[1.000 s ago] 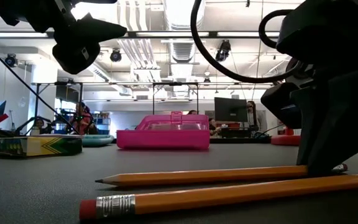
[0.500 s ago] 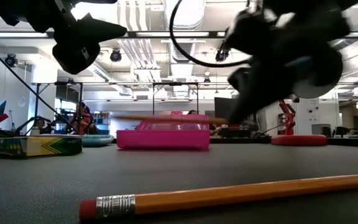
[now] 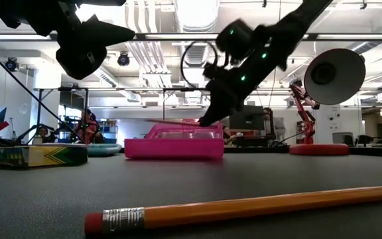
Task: Pack school essentials
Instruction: Put the top yellow pencil into the pink supply box
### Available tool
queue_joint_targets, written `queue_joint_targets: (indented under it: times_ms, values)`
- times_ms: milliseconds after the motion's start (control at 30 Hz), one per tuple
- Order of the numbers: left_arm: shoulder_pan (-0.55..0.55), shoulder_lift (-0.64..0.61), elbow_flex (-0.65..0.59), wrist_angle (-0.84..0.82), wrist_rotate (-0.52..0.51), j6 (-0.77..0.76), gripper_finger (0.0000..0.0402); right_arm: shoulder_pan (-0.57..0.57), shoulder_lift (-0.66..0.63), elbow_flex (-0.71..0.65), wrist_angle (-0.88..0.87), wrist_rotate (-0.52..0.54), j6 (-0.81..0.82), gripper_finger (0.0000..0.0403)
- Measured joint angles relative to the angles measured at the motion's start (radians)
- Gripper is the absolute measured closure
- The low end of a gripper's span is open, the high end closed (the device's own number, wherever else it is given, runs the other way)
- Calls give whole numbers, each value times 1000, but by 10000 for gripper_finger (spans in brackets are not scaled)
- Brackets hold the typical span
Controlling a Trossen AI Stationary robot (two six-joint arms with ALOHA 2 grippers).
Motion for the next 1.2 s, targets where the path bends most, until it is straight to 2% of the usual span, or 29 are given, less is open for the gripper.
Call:
queue_joint_targets:
  times_ms: [200,533,1067,1200]
  values:
    - [0,0,-1,-2,0,-1,237,-30,77,44,11,-15,-1,390]
    - [0,0,-1,-1,0,-2,237,-30,83,73,-116,-15,20,390]
    - [0,0,-1,-1,0,-5,237,-28,105,51,-90,-15,21,390]
    - [0,0,-2,-1,0,-7,237,-28,116,50,-86,-15,21,376]
